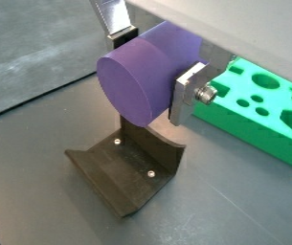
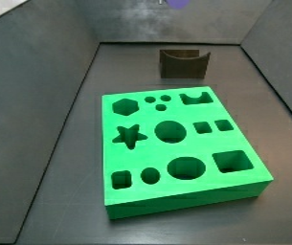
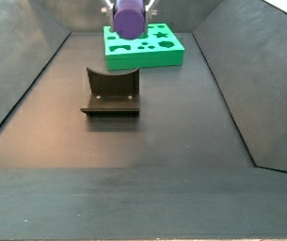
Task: Pick up the round object. Move up. Place the round object on the fixture. Regrasp the round object. Move to above the board. Insert the round object.
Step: Place the round object on the fixture.
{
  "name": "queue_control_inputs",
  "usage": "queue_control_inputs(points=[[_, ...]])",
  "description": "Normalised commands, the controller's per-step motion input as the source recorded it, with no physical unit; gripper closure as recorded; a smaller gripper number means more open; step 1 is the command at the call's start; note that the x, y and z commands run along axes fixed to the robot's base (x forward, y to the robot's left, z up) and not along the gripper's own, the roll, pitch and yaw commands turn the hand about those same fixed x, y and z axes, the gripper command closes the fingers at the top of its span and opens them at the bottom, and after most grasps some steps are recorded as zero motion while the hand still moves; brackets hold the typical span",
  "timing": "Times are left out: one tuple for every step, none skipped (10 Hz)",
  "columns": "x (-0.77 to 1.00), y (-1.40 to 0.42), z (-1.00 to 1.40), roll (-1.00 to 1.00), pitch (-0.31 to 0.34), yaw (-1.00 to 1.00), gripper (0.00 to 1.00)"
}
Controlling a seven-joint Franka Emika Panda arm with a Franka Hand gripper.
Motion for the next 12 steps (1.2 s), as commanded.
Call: queue_control_inputs(points=[[0.60,0.19,-0.02,-1.00,0.213,-0.02,1.00],[0.57,0.12,-0.03,-1.00,0.216,-0.03,1.00],[0.49,0.08,-0.02,-1.00,0.228,-0.05,1.00],[0.40,0.07,-0.01,-0.93,0.234,-0.09,1.00],[0.33,0.06,-0.01,-0.76,0.203,-0.10,1.00],[0.27,0.06,-0.01,-0.60,0.170,-0.11,1.00],[0.22,0.06,-0.01,-0.43,0.141,-0.12,1.00],[0.13,0.04,0.00,-0.25,0.114,-0.11,1.00],[0.10,0.06,-1.00,-1.00,0.022,-0.13,1.00],[0.10,0.07,-1.00,-1.00,-0.002,-0.13,1.00],[0.11,0.07,-1.00,-1.00,0.017,-0.13,1.00],[0.12,0.08,-1.00,-1.00,0.030,-0.13,1.00]])
